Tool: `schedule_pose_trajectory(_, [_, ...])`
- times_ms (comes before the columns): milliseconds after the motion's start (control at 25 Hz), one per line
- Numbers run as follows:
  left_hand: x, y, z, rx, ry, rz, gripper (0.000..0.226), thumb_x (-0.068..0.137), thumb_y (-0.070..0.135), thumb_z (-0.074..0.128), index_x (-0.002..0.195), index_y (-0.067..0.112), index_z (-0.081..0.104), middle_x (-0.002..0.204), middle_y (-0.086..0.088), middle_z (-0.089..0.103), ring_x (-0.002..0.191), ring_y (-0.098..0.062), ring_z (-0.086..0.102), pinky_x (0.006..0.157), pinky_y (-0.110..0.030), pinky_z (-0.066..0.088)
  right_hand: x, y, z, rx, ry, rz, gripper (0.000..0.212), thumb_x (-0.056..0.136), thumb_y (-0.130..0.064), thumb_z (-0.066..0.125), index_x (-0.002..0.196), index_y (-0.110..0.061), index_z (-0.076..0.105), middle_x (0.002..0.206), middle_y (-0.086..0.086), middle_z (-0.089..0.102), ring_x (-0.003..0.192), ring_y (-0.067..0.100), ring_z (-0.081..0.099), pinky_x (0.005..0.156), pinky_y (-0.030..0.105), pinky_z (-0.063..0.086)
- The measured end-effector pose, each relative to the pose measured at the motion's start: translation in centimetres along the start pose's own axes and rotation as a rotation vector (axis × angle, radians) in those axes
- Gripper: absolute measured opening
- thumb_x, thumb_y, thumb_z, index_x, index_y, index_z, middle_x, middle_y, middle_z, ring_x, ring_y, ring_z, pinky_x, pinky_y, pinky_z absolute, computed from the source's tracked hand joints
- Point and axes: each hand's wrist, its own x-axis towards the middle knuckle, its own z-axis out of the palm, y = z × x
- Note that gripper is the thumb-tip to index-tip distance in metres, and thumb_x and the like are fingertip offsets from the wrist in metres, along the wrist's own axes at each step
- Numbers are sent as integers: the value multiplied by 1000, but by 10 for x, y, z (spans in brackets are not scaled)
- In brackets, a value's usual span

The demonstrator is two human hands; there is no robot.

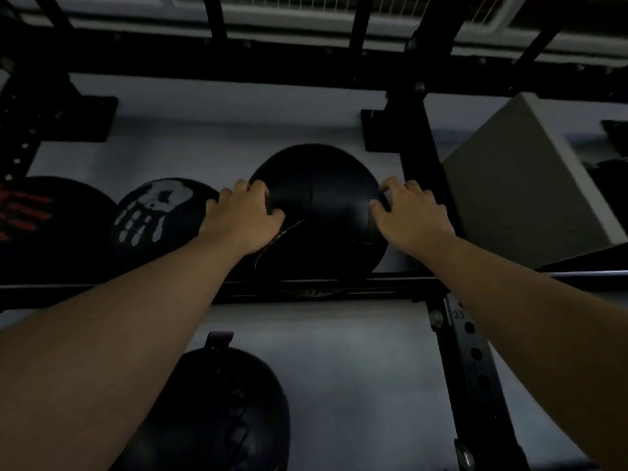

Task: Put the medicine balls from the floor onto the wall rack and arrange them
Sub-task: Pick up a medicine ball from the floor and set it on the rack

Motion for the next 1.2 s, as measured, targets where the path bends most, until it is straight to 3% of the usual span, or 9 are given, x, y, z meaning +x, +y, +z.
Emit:
schedule_pose_trajectory(160, [39,13,17,-123,100,-129,67,103,56,47,157,17,41,161,-17,43,144,-43,46,113,-53,40,46,31,16,63,11,-29,51,103,-50,45,147,-22,46,152,17,47,137,44,45,108,56,38])
schedule_pose_trajectory(440, [91,16,39,-440,234,-246,92,96,83,31,161,18,40,167,-14,42,150,-37,46,120,-52,41,111,41,65,421,-9,24,70,100,-68,34,152,-22,43,158,20,39,141,48,42,117,56,37])
schedule_pose_trajectory(600, [110,8,61,-672,217,-288,95,90,87,42,160,21,41,166,-12,43,147,-34,49,104,-38,39,133,44,90,698,-29,171,76,93,-77,36,149,-26,45,155,18,41,139,47,45,117,51,38])
schedule_pose_trajectory(800, [124,-13,80,-919,156,-276,133,57,105,56,162,24,45,164,-5,51,147,-30,53,126,-46,38,145,56,117,1073,-26,286,92,61,-89,44,127,-28,57,142,12,59,124,38,60,111,51,48])
schedule_pose_trajectory(1000, [138,-22,92,-937,226,-310,136,49,114,37,152,27,60,151,-8,65,138,-36,62,121,-52,45,158,69,140,1311,-151,373,115,48,-89,55,140,-21,66,132,12,71,118,38,68,110,48,52])
schedule_pose_trajectory(1080, [138,-23,94,-951,246,-325,131,54,109,40,153,25,59,151,-9,65,135,-36,63,119,-52,47,159,71,142,1319,-189,366,112,49,-87,56,137,-21,68,128,12,75,114,37,71,108,47,53])
schedule_pose_trajectory(1200, [129,-22,92,-1028,239,-331,125,56,100,51,154,22,56,152,-10,63,134,-34,64,118,-50,49,151,73,137,1308,-202,321,90,67,-82,57,132,-22,72,124,11,78,112,35,73,106,50,55])
